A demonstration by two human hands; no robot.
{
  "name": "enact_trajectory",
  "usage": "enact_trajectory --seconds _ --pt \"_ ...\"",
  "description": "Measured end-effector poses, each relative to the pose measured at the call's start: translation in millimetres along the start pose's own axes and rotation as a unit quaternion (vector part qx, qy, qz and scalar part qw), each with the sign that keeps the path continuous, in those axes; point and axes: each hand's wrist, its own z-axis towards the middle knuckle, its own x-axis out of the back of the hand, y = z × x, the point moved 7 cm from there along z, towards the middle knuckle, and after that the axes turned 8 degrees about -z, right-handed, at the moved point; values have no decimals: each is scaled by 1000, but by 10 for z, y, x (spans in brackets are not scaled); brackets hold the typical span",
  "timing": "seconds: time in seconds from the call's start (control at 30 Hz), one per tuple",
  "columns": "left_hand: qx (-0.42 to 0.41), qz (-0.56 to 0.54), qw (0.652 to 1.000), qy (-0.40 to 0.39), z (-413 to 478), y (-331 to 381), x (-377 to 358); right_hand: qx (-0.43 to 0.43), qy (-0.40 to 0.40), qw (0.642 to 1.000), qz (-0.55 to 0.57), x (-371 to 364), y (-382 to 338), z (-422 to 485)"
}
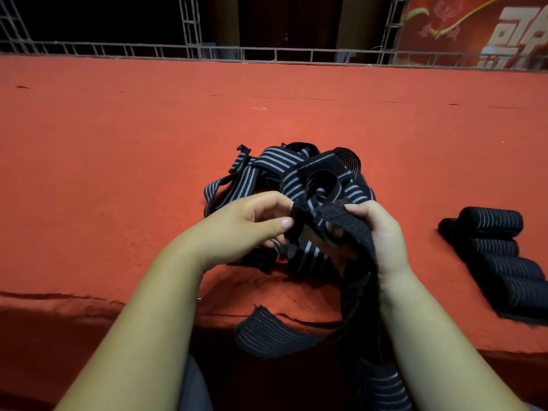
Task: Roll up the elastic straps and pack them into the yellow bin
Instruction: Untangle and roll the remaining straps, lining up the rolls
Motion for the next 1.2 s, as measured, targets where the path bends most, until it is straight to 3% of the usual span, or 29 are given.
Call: enact_trajectory --seconds 0.13,0.3,0.4,0.5,0.67,0.97,1.2 --pt "-22 -9 994 111 18 40 117 1 0 1000 30 20 0 30" --pt "-41 -226 945 234 35 121 216 13 -30 999 -29 26 3 75" --pt "-68 -244 924 286 -26 300 278 33 -26 999 -3 82 -86 77" --pt "-68 -305 912 264 -65 438 239 51 -37 998 26 96 -188 51" --pt "-42 -358 908 214 -113 555 86 90 -48 995 -16 91 -301 -7" --pt "5 -274 928 251 -229 546 -31 155 -57 976 -143 16 -443 -272" --pt "10 -278 939 201 -345 566 -260 116 -91 972 -183 -74 -348 -525"
